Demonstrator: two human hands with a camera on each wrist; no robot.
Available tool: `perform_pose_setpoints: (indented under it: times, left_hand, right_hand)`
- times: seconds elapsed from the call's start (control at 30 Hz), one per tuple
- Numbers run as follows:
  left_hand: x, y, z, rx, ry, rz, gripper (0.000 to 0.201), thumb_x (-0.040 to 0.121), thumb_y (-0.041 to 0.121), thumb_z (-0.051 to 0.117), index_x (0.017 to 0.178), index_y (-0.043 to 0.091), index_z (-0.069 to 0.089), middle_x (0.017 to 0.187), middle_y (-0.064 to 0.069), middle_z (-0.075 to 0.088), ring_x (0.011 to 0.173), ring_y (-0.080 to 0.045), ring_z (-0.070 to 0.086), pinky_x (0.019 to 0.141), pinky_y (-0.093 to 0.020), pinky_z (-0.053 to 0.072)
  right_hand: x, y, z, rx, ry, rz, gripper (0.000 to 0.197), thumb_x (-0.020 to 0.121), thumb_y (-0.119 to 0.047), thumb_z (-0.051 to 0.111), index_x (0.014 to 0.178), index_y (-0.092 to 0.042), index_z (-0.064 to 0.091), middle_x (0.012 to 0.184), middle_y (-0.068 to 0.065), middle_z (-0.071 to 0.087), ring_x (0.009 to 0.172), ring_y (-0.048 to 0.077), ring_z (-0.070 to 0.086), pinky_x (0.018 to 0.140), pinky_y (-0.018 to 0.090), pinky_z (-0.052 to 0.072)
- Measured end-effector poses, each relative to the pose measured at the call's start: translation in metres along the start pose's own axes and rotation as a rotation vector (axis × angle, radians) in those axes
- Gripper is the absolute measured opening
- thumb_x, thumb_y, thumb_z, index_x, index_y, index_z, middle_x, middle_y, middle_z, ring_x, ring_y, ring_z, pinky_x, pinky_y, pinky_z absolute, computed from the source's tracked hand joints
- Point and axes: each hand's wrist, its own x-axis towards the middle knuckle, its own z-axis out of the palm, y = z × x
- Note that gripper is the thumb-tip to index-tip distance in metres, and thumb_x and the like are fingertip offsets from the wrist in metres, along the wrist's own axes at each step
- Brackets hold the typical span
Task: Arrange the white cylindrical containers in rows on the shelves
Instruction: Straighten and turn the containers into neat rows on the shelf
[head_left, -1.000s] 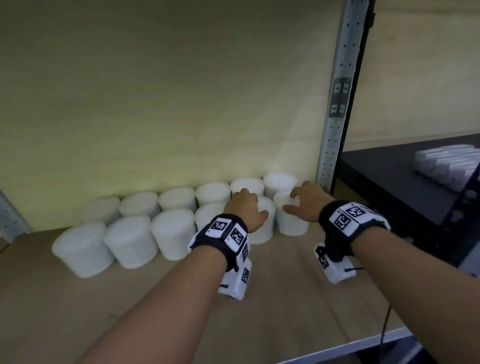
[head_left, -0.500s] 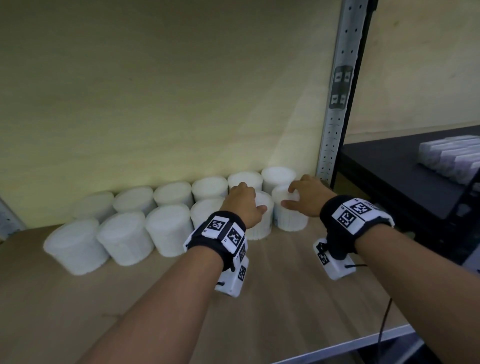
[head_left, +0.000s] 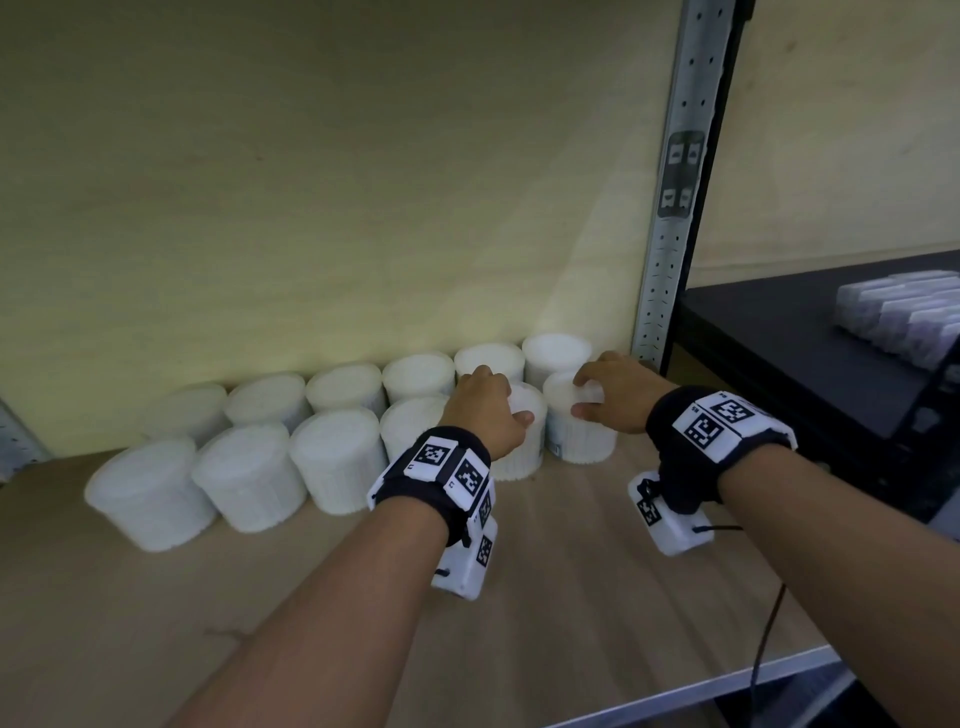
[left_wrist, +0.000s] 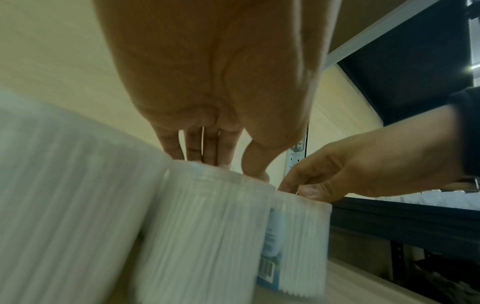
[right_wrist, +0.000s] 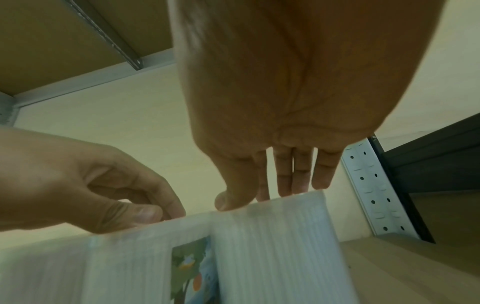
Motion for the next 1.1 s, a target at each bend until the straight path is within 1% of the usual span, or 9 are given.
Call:
perform_pose_setpoints:
  times: [0.2, 0.37, 0.47, 0.6, 0.77, 0.87, 0.93, 1.0, 1.1]
  left_hand:
    - [-0.001, -0.001, -0.002, -0.029, -0.013, -0.007, 0.049, 0.089, 0.035, 0.061, 0.128, 0.007, 0.052, 0.131, -0.009, 0.046, 0.125, -0.025, 0.043, 0.105, -0.036, 0.04]
    - [0.0, -0.001, -0.001, -0.022, -0.014, -0.004, 0.049, 0.089, 0.035, 0.06, 0.129, 0.007, 0.052, 0.131, -0.01, 0.046, 0.124, -0.026, 0.043, 0.105, -0.036, 0.04]
    - [0.0, -0.001, -0.001, -0.022, -0.015, -0.007, 0.049, 0.09, 0.035, 0.06, 0.129, 0.007, 0.052, 0.131, -0.009, 0.045, 0.126, -0.026, 0.042, 0.105, -0.036, 0.039]
    - [0.001, -0.001, -0.001, -0.026, -0.027, -0.01, 0.05, 0.09, 0.036, 0.059, 0.131, 0.008, 0.051, 0.133, -0.008, 0.044, 0.127, -0.025, 0.041, 0.106, -0.035, 0.038]
    - [0.001, -0.002, 0.0, -0.034, -0.03, -0.012, 0.05, 0.09, 0.036, 0.06, 0.131, 0.009, 0.051, 0.132, -0.008, 0.045, 0.126, -0.025, 0.041, 0.106, -0.036, 0.039]
    - [0.0, -0.001, -0.001, -0.026, -0.03, -0.01, 0.05, 0.09, 0.036, 0.059, 0.131, 0.009, 0.051, 0.132, -0.008, 0.045, 0.126, -0.025, 0.042, 0.106, -0.037, 0.039]
    - [0.0, -0.001, -0.001, -0.023, -0.03, -0.007, 0.05, 0.09, 0.036, 0.059, 0.131, 0.009, 0.051, 0.132, -0.009, 0.045, 0.126, -0.025, 0.042, 0.106, -0.037, 0.039]
    - [0.0, -0.001, -0.001, -0.025, -0.03, -0.007, 0.05, 0.09, 0.036, 0.059, 0.131, 0.009, 0.051, 0.132, -0.009, 0.045, 0.126, -0.025, 0.042, 0.106, -0.037, 0.039]
    - [0.0, -0.002, -0.001, -0.031, -0.03, -0.009, 0.049, 0.09, 0.035, 0.059, 0.131, 0.009, 0.051, 0.132, -0.008, 0.045, 0.127, -0.025, 0.041, 0.106, -0.037, 0.039]
  right_hand:
    - [0.003, 0.002, -0.003, 0.012, -0.059, -0.01, 0.051, 0.092, -0.029, 0.055, 0.14, -0.02, 0.042, 0.149, 0.005, 0.032, 0.137, 0.026, 0.033, 0.114, 0.036, 0.031]
    - [0.003, -0.003, -0.001, 0.036, 0.096, 0.065, 0.057, 0.094, -0.046, 0.047, 0.14, -0.011, 0.042, 0.144, 0.013, 0.032, 0.136, 0.032, 0.03, 0.112, 0.041, 0.032]
    - [0.005, -0.005, 0.004, -0.024, 0.062, 0.098, 0.064, 0.091, -0.053, 0.047, 0.139, -0.01, 0.042, 0.143, 0.015, 0.035, 0.135, 0.033, 0.03, 0.109, 0.044, 0.033]
    - [0.007, -0.005, 0.005, -0.027, 0.052, 0.11, 0.065, 0.088, -0.054, 0.052, 0.137, -0.011, 0.044, 0.141, 0.014, 0.036, 0.134, 0.033, 0.032, 0.108, 0.044, 0.035]
    - [0.01, -0.002, 0.001, -0.025, 0.005, 0.077, 0.057, 0.091, -0.044, 0.053, 0.14, -0.019, 0.042, 0.144, 0.009, 0.037, 0.135, 0.03, 0.034, 0.111, 0.045, 0.034]
    - [0.014, 0.003, 0.002, 0.013, -0.063, 0.045, 0.054, 0.093, -0.032, 0.049, 0.145, -0.026, 0.035, 0.153, 0.001, 0.031, 0.14, 0.026, 0.033, 0.115, 0.042, 0.031]
    - [0.013, 0.003, 0.002, 0.034, -0.086, 0.036, 0.055, 0.092, -0.026, 0.045, 0.146, -0.03, 0.033, 0.156, 0.0, 0.028, 0.141, 0.025, 0.03, 0.116, 0.042, 0.03]
    - [0.013, 0.004, 0.003, 0.054, -0.028, 0.053, 0.051, 0.093, -0.026, 0.046, 0.143, -0.029, 0.037, 0.154, 0.001, 0.03, 0.141, 0.027, 0.029, 0.116, 0.045, 0.028]
    - [0.009, -0.001, 0.003, 0.058, 0.097, 0.084, 0.048, 0.093, -0.039, 0.051, 0.137, -0.022, 0.045, 0.146, 0.005, 0.035, 0.136, 0.032, 0.029, 0.111, 0.046, 0.031]
